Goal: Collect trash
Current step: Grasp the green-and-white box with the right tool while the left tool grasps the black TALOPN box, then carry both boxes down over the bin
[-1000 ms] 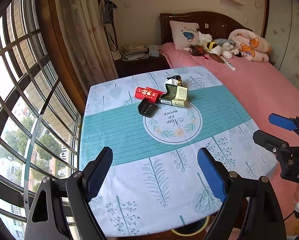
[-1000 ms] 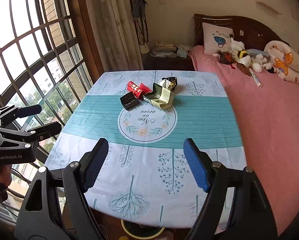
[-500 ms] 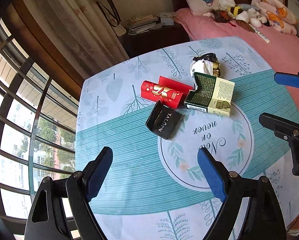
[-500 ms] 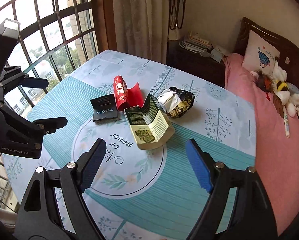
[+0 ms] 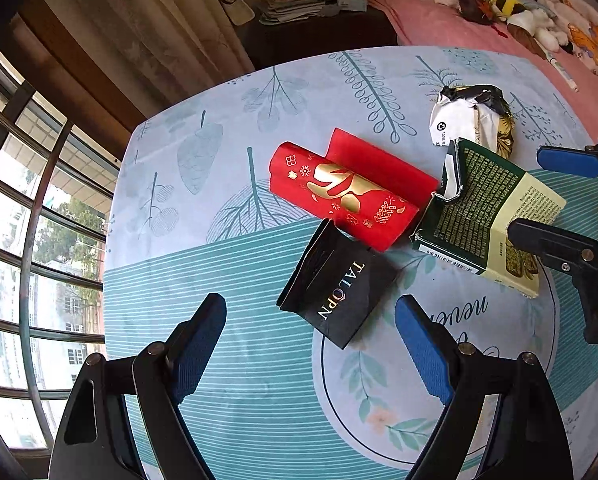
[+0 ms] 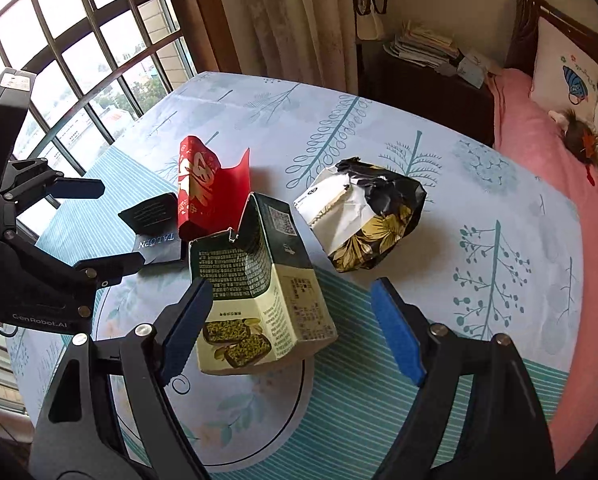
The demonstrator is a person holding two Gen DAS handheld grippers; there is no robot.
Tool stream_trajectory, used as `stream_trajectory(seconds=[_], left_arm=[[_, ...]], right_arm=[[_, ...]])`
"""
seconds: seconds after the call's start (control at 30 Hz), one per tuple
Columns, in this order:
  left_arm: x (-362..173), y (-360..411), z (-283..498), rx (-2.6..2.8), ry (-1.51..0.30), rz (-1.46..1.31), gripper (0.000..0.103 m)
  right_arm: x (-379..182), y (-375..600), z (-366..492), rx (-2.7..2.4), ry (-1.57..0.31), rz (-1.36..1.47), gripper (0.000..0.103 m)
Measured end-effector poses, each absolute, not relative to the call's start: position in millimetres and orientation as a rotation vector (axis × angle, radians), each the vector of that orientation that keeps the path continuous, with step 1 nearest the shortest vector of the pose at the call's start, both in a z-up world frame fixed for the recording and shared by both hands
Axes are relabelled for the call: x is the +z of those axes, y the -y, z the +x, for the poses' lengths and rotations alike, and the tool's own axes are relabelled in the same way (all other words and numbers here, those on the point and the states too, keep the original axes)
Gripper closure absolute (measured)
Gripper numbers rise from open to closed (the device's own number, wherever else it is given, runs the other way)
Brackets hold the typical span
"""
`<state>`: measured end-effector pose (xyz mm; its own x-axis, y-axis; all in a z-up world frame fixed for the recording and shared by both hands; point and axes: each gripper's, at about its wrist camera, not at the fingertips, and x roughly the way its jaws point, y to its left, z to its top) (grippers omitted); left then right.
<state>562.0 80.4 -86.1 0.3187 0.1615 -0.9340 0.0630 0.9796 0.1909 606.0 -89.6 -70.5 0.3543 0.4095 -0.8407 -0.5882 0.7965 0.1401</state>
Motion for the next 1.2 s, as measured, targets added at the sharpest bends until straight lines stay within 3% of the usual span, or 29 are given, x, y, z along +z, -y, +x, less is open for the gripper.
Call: stream_trajectory(seconds=[0.07,0.23,0.4,0.5,0.6,0.63,1.2], left_arm=[[-91.7,-79.5,566.0,0.039,-1.262,0.200,0.015],[-103.4,-69.8,569.7,0.010,-1.277,0.290,0.015],[-115.1,-66.4,574.1,0.022,-1.287,0.362,0.015],[-118.2,-68.4,577.6,0.023,-1.288,0.364,0.021],[-116.3,-71.0,580.5,-0.001,-1.305,0.305,0.044],[-116.1,-72.0,581.3,-0.005,-1.311,0.283,0.057],[-78.5,-71.2,490.3,0.016,-1.266,0.070,0.060]], right_arm=[[-78.1,91.8,610.5,0.670,-1.052,-0.172,0.043],[-92.7,95.0,612.9,0.688,-1.117,-0.121,0.069],[-97.7,98.4,608.8,0.723,-1.132,-0.094,0.074],[-98.0,98.6,605.1,0.731,-1.138,-0.084,0.076],[-99.1,101.9,602.2,0.733,-1.156,-0.048,0.078],[-99.5,102.1,600.6,0.733,-1.161,-0.040,0.079],[-64.5,108.0,513.3,0.699,-1.122,0.007,0.080]])
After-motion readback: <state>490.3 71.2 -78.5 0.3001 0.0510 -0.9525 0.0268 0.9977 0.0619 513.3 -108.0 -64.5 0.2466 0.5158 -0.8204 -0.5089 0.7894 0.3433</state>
